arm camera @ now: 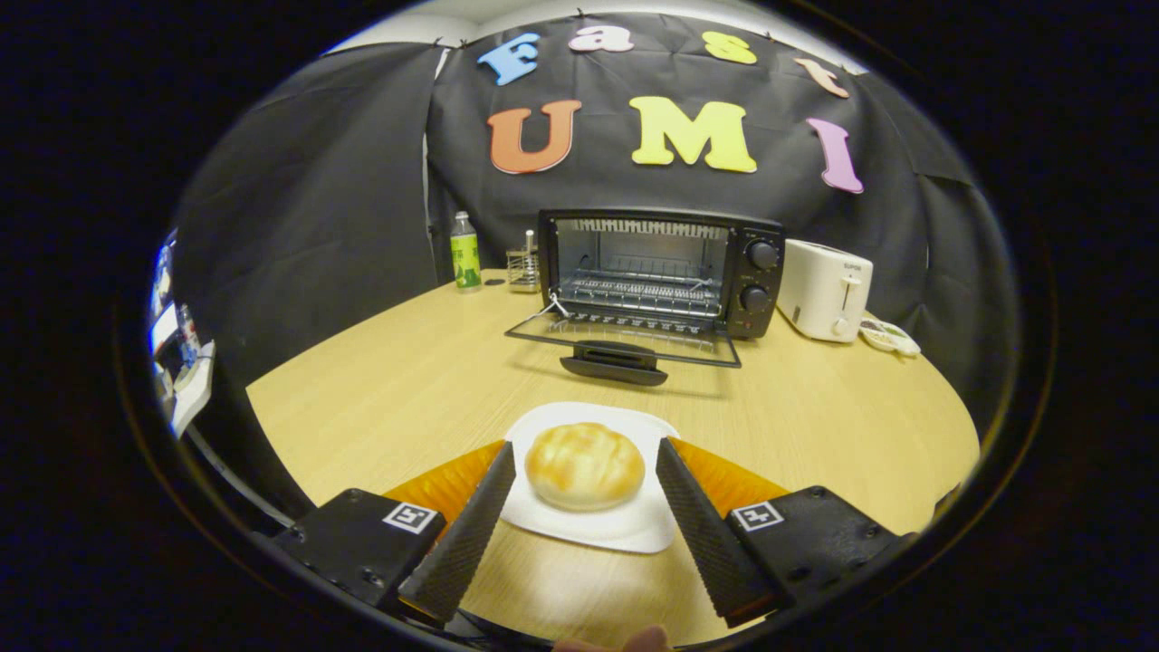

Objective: Open the toaster oven, put the food inside, and close the toaster oven door.

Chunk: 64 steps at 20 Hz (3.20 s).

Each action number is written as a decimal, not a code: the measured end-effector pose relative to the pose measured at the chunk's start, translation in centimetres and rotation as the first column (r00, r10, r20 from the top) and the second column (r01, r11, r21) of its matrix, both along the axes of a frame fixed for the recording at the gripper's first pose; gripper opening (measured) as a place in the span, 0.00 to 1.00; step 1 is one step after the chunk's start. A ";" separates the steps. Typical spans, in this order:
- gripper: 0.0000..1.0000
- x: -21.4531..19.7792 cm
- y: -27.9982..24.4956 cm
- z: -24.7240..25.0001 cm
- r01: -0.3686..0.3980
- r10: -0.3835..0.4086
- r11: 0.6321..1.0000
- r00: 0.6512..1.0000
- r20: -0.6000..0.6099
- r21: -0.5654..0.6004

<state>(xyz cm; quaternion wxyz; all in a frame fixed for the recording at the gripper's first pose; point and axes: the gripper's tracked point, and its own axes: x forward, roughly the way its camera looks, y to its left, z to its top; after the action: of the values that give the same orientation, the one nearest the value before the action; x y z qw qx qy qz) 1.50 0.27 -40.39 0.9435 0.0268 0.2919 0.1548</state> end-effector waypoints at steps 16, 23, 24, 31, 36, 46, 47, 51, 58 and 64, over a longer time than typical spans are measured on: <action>0.93 0.5 0.4 -3.7 -0.013 0.011 1.000 0.993 -0.115 -0.017; 0.71 0.5 -0.7 -0.4 0.039 -0.030 0.994 0.996 -0.089 0.103; 0.69 0.6 -0.7 0.5 0.045 -0.034 0.989 0.996 -0.084 0.141; 0.63 2.6 -1.5 7.4 0.116 -0.102 0.908 0.993 -0.057 0.402; 0.63 8.0 -1.3 11.2 0.125 -0.135 0.865 0.991 -0.014 0.486; 0.63 22.8 -2.0 6.5 0.245 -0.217 0.861 0.970 -0.114 0.446; 0.63 24.0 -2.0 5.6 0.252 -0.220 0.866 0.968 -0.123 0.432; 0.63 29.3 -1.6 2.8 0.279 -0.240 0.883 0.960 -0.148 0.377; 0.63 34.3 -0.6 0.6 0.269 -0.249 0.922 0.963 -0.105 0.279; 0.76 36.3 -0.2 -1.2 0.266 -0.249 0.943 0.963 -0.107 0.201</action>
<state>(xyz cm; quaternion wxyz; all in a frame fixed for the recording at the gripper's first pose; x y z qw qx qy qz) 37.84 0.12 -41.60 0.9348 0.1722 0.3050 0.0592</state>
